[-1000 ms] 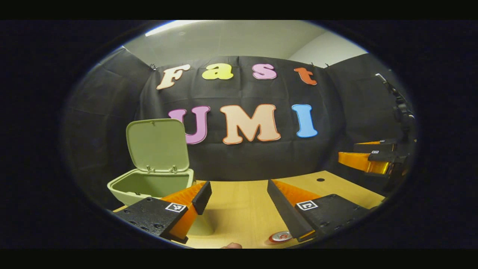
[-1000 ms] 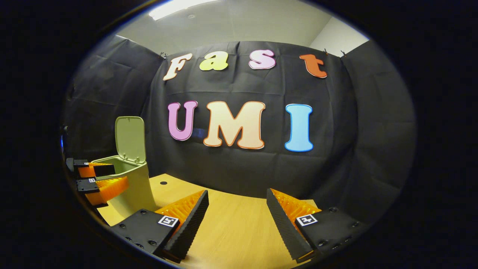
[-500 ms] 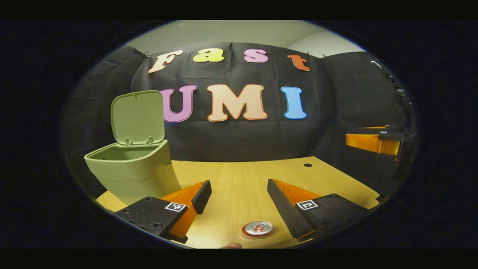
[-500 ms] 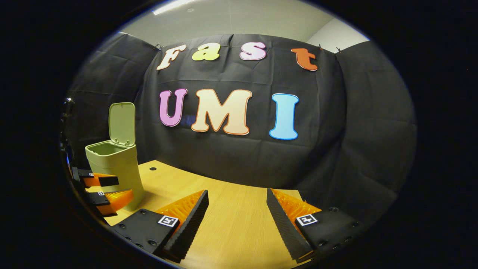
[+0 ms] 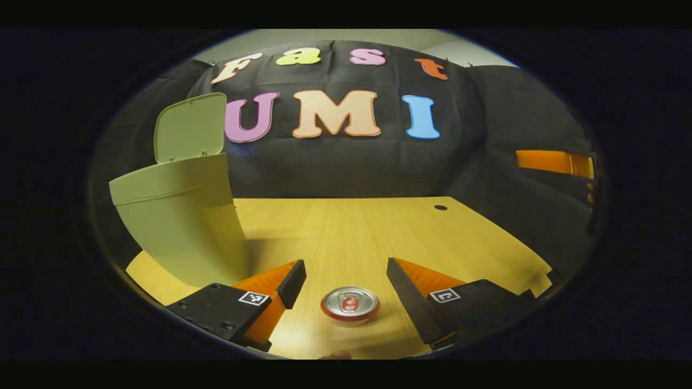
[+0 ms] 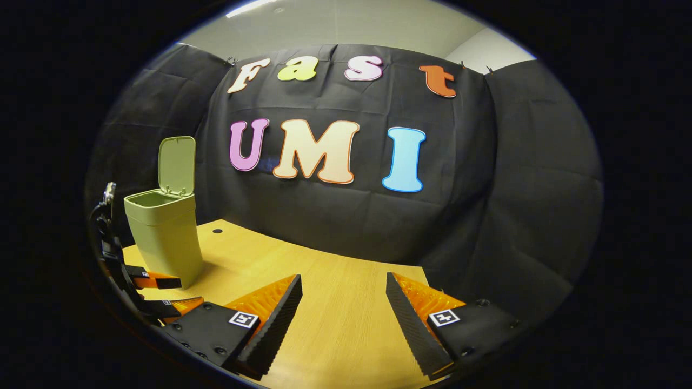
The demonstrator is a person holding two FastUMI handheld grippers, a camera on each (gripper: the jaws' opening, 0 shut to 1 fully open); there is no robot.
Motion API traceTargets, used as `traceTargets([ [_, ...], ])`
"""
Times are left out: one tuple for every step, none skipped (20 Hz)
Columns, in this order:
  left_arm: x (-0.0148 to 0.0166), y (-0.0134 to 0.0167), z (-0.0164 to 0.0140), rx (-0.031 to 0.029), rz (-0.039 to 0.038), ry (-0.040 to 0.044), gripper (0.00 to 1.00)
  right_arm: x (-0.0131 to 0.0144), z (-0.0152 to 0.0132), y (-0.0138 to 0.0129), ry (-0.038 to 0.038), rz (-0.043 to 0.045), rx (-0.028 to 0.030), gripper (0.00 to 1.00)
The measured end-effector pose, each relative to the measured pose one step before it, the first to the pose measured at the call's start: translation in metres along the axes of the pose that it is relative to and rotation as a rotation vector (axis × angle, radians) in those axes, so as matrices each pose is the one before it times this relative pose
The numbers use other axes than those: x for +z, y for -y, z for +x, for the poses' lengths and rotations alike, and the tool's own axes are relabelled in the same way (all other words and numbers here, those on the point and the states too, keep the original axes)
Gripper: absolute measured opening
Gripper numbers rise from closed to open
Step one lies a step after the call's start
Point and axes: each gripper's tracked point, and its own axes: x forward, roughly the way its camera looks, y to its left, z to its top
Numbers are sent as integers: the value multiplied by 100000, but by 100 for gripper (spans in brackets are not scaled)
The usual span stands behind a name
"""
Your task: Press the lid of the desktop garbage bin to open it, pick up the crumpled paper on the desktop and throw it into the bin, then pick up the pop can on the desktop and drop it into the bin, and finally close the garbage bin lid.
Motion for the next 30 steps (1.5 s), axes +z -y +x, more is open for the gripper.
traceTargets([
  [-735,105,145,96,-434,-1556,92,-348,-90,41,-628,-289,147,100],
  [-759,45,149,227,-491,-1687,92,-381,-65,35,-753,-566,-1,100],
  [-702,-7,94,94,-386,-1217,89,-252,-45,5,-838,-635,138,100],
  [-654,102,128,-44,-221,-1319,92,-315,-186,72,-708,-571,46,100],
  [-842,-75,197,274,463,-1541,92,-224,-105,84,-467,-143,79,99],
  [-727,-133,122,892,987,-1509,92,-120,-110,76,-399,238,-158,99],
  [-779,-181,182,291,532,-1575,92,-209,-145,191,-373,190,-374,99],
  [-654,-24,130,-251,-40,-1603,93,-61,-87,172,-196,135,-440,96],
  [-603,67,174,-440,-358,-1182,92,-121,-2,69,-165,122,-276,98],
  [-483,9,187,-112,-155,-1131,92,-50,-47,-45,-375,22,-140,98],
  [-433,-182,250,339,216,-1256,92,-168,-144,-55,-173,-373,-115,98],
  [-155,-281,177,791,528,-1331,92,-111,-99,-154,-240,-698,-122,98],
  [-141,-121,238,-168,284,-616,96,-135,-93,-155,-6,-852,-12,98],
  [-167,199,148,-1574,-70,-1229,92,-39,-123,-203,60,-735,72,98],
  [-400,351,134,-2240,-123,-1217,92,-86,-87,-60,6,-474,-93,98],
  [137,254,198,-1273,-373,110,87,14,-41,-161,-75,-89,30,98],
  [585,-252,-334,27,-105,360,77,-88,-15,-86,-72,229,-33,98],
  [553,-369,-125,203,43,1181,77,17,-54,-94,62,209,-92,99],
  [727,-394,-214,63,100,1398,77,12,10,-113,162,172,-132,99],
  [1009,-299,-88,-147,86,1547,76,80,-2,-127,180,140,-181,99],
  [1104,-103,-193,-310,118,1646,76,35,57,-38,146,329,-15,99],
  [1372,-138,-93,-508,390,2354,76,125,89,-128,227,587,-9,99],
  [1342,-320,-149,-64,744,1922,76,43,69,-177,197,710,97,99],
  [1249,-213,-10,-344,838,2094,77,31,119,-287,45,733,240,99],
  [1109,-179,35,12,981,1997,77,-42,327,-195,-3,680,397,99],
  [1197,-223,27,-94,1155,2194,76,-58,171,-214,-219,499,578,99],
  [1048,-195,32,121,1062,1854,77,-13,96,-205,-182,152,535,100],
  [1115,-359,97,260,756,2089,76,6,61,-147,-8,-91,289,99],
  [1218,-143,-4,-34,471,2233,76,-75,65,-58,-143,34,329,99],
  [1336,-293,46,189,-12,2516,76,-32,74,-97,-6,244,264,98],
])
